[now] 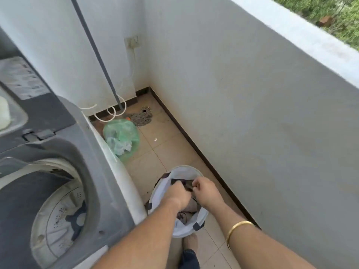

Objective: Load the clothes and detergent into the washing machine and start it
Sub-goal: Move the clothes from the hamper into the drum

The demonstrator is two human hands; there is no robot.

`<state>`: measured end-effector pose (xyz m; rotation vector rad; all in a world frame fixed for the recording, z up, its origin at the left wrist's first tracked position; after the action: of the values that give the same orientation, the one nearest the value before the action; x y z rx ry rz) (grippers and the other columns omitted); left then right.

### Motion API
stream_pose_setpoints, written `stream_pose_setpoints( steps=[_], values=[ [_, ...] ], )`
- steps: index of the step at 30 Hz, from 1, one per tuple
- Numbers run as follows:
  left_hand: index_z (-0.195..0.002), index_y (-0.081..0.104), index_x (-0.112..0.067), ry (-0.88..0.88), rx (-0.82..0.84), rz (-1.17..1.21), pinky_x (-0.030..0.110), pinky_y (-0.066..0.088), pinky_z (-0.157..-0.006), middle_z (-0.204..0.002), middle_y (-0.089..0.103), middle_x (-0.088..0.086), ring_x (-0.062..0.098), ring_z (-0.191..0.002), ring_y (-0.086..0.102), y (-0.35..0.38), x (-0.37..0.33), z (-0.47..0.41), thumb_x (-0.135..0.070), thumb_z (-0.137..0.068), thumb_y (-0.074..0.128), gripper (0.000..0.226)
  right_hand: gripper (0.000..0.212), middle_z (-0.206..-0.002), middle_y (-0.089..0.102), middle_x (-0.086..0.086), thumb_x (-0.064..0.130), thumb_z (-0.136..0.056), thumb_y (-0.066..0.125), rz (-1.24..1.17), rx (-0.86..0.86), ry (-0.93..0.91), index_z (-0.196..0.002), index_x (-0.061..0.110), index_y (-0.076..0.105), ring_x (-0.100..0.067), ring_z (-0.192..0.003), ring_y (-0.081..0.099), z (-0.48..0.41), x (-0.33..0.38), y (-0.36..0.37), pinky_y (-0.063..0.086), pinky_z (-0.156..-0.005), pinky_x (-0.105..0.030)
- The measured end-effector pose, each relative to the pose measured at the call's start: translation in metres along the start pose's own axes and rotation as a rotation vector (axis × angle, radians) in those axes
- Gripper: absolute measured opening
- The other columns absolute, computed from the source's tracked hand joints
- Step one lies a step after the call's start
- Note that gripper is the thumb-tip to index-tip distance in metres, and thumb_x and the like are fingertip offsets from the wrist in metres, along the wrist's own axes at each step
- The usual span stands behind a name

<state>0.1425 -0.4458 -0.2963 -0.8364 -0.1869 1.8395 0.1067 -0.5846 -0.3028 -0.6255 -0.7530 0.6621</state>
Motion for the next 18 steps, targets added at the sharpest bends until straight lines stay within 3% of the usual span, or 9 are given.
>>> stream_pose_setpoints(
  steps=[4, 7, 9, 11, 13, 16, 18],
  values=[
    [-0.122, 0.064, -0.014, -0.234, 0.051, 0.119, 0.042, 0.06, -0.096, -0.121, 0.074, 0.013, 0.034, -0.109, 0.07, 0.097, 0.045, -0.091, -0.025, -0.102, 0.057, 0.024, 0.022, -0.127, 0.062, -0.007, 0.02, -0.097, 0.059, 0.013, 0.169, 0.06, -0.118, 0.02, 0.063, -0.028, -0.113, 0.064, -0.088, -0.065, 0.065, 0.054, -0.1, -0.041],
    [-0.138, 0.054, -0.019, -0.306, 0.078, 0.265, 0.038, 0.054, -0.099, -0.134, 0.07, 0.009, 0.029, -0.114, 0.066, 0.146, 0.071, -0.145, -0.031, -0.096, 0.064, 0.045, 0.039, -0.143, 0.05, -0.011, 0.018, -0.097, 0.057, 0.005, 0.23, 0.144, -0.136, 0.02, 0.057, -0.035, -0.126, 0.059, -0.145, -0.096, 0.111, 0.049, -0.108, -0.041],
    [-0.143, 0.05, -0.021, -0.394, 0.068, 0.292, 0.043, 0.055, -0.108, -0.136, 0.069, 0.009, 0.032, -0.122, 0.067, 0.19, 0.105, -0.205, -0.034, -0.09, 0.06, 0.056, 0.053, -0.154, 0.041, -0.015, 0.017, -0.098, 0.055, 0.003, 0.26, 0.186, -0.15, 0.018, 0.048, -0.041, -0.136, 0.053, -0.189, -0.122, 0.154, 0.045, -0.116, -0.044],
    [-0.134, 0.051, -0.024, -0.464, 0.048, 0.328, 0.047, 0.057, -0.11, -0.133, 0.07, 0.009, 0.034, -0.122, 0.068, 0.238, 0.147, -0.273, -0.039, -0.091, 0.06, 0.047, 0.063, -0.163, 0.032, -0.016, 0.019, -0.098, 0.056, 0.012, 0.274, 0.226, -0.159, 0.02, 0.038, -0.045, -0.144, 0.045, -0.232, -0.146, 0.196, 0.04, -0.121, -0.046],
    [-0.121, 0.047, -0.025, -0.492, 0.02, 0.397, 0.045, 0.059, -0.106, -0.123, 0.07, 0.007, 0.032, -0.115, 0.071, 0.261, 0.162, -0.314, -0.038, -0.096, 0.064, 0.032, 0.075, -0.169, 0.024, -0.015, 0.028, -0.095, 0.062, -0.021, 0.258, 0.281, -0.163, 0.028, 0.032, -0.046, -0.15, 0.039, -0.267, -0.171, 0.236, 0.037, -0.124, -0.048],
    [-0.119, 0.045, -0.024, -0.523, 0.004, 0.46, 0.043, 0.062, -0.101, -0.113, 0.07, 0.008, 0.03, -0.107, 0.073, 0.28, 0.174, -0.342, -0.027, -0.099, 0.065, 0.028, 0.095, -0.173, 0.018, -0.01, 0.042, -0.08, 0.073, -0.106, 0.198, 0.363, -0.162, 0.049, 0.025, -0.04, -0.157, 0.032, -0.304, -0.198, 0.286, 0.033, -0.128, -0.051],
    [-0.119, 0.047, -0.024, -0.527, 0.018, 0.48, 0.04, 0.062, -0.099, -0.112, 0.072, 0.01, 0.028, -0.105, 0.074, 0.3, 0.194, -0.363, -0.026, -0.099, 0.067, 0.028, 0.109, -0.174, 0.009, -0.015, 0.047, -0.078, 0.077, -0.128, 0.172, 0.414, -0.164, 0.054, 0.011, -0.041, -0.16, 0.024, -0.324, -0.214, 0.318, 0.029, -0.129, -0.052]
  ],
)
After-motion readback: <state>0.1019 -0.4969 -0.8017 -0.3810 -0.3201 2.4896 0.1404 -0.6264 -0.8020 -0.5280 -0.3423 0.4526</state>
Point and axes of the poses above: each hand's wrist, its own z-axis away from the middle knuckle, its own y-axis out of the palm, x = y × z, the point moved 1 cm from there along -z, towards the middle knuckle
